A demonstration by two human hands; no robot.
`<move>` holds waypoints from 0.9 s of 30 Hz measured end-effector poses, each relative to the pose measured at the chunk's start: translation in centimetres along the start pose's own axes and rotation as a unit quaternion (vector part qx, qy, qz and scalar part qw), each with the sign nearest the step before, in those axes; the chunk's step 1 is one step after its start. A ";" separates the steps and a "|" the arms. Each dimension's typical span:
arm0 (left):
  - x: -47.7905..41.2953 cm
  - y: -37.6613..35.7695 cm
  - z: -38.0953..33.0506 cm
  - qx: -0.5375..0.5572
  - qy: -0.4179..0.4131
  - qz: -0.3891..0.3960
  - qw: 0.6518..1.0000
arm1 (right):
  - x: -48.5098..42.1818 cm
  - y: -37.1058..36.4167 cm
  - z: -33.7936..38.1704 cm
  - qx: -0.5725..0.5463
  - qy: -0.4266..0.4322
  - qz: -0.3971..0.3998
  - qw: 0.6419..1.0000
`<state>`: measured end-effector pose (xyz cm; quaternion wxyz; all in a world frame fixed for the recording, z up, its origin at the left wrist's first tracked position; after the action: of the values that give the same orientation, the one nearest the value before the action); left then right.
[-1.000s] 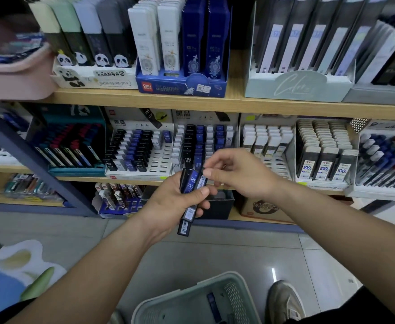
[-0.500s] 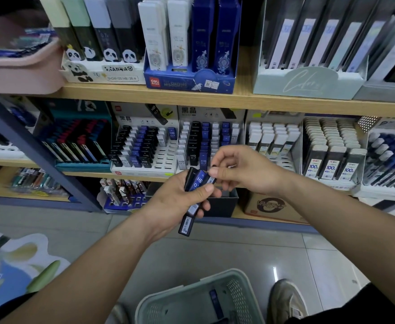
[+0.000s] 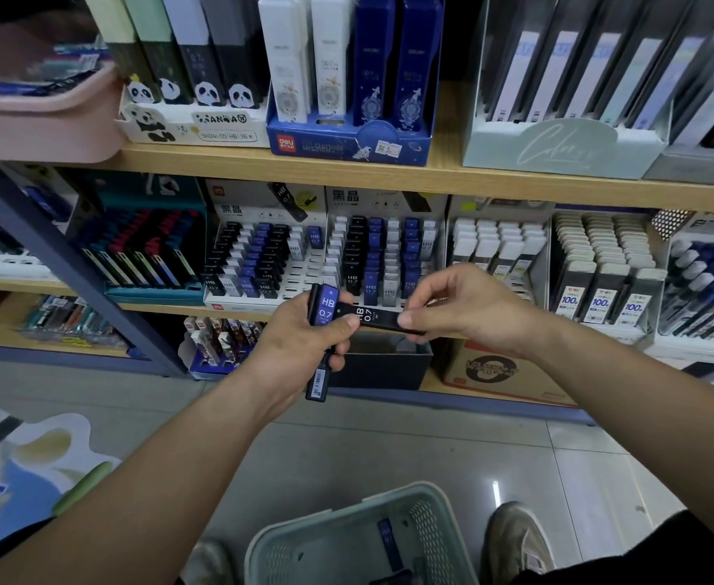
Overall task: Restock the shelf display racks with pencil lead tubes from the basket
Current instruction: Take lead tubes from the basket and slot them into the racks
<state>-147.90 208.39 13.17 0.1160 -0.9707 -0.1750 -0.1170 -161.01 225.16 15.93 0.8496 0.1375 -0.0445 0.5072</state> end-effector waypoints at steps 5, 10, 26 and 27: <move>0.1 -0.2 0.2 -0.010 -0.006 0.017 1.000 | -0.2 -0.8 0.2 0.004 -0.037 0.058 0.998; 0.4 -0.1 0.6 -0.032 -0.013 0.025 0.999 | 0.0 -2.7 0.0 0.030 -0.040 0.115 0.992; 1.3 2.5 0.5 -0.031 0.034 -0.023 0.999 | -2.2 -1.9 0.4 0.078 0.056 -0.141 0.985; 1.5 2.8 0.5 -0.033 0.036 -0.026 0.998 | -2.7 -1.8 0.4 0.118 0.069 -0.161 0.978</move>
<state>-145.40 206.45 12.57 0.0874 -0.9643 -0.1917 -0.1604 -160.70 221.95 15.40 0.8988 0.2072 0.0967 0.3740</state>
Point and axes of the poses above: each hand's wrist, its own x-axis away from the middle knuckle, its own y-axis out of the back of the hand, z = x × y, the point moved 2 cm from there along -x, towards the middle knuckle, and after that the axes turned 4 degrees about z, right-handed, at the moved point
